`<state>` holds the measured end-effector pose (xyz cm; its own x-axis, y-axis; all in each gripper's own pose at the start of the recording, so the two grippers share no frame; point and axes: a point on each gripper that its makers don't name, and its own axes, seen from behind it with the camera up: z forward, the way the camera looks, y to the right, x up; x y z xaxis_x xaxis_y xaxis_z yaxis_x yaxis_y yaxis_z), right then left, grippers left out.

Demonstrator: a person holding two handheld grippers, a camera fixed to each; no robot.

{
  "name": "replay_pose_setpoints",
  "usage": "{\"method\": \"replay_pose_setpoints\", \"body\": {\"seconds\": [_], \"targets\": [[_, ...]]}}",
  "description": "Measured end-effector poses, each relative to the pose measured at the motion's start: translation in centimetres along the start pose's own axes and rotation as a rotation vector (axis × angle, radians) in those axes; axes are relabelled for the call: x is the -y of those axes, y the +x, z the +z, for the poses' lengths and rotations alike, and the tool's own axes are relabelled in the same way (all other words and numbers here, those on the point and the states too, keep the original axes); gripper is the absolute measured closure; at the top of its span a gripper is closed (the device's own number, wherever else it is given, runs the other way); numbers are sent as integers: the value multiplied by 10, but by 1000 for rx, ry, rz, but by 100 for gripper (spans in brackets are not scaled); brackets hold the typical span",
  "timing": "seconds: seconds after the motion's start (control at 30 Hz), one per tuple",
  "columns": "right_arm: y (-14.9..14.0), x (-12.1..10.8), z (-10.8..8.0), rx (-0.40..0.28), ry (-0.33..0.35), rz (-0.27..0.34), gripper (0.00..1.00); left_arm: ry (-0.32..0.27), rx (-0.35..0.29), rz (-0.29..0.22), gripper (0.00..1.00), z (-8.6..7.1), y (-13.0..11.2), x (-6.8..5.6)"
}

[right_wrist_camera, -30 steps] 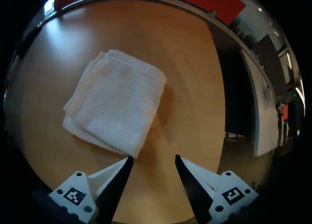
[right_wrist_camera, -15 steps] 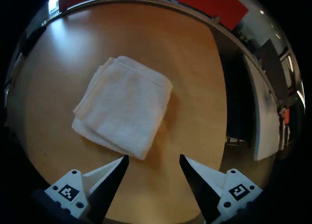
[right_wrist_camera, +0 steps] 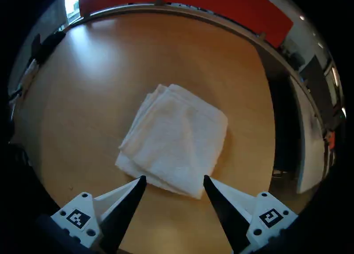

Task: Fold towel

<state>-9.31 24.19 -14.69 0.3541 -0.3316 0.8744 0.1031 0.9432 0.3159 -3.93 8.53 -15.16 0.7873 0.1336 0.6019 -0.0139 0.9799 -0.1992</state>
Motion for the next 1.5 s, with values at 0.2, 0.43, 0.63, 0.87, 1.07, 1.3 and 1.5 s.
{"method": "replay_pose_setpoints", "body": {"seconds": [0.2,0.43,0.63,0.87,1.07,1.3,1.5], "targets": [[11,21,4,-17,32,-9,2,4,-2,-4,8,-2,-2,4],[23,42,11,-30,60,-19,5,13,-3,-15,8,-6,-4,11],[32,57,17,-35,80,-37,11,19,0,-21,8,-8,-8,15],[33,64,22,-30,86,-52,25,26,1,-25,8,-11,-10,18],[35,65,25,-32,88,-31,46,30,4,-27,8,-13,-12,21],[33,66,28,-25,87,-35,63,32,7,-28,8,-13,-14,23],[34,67,29,-22,88,-37,72,35,7,-30,8,-14,-14,24]]}}
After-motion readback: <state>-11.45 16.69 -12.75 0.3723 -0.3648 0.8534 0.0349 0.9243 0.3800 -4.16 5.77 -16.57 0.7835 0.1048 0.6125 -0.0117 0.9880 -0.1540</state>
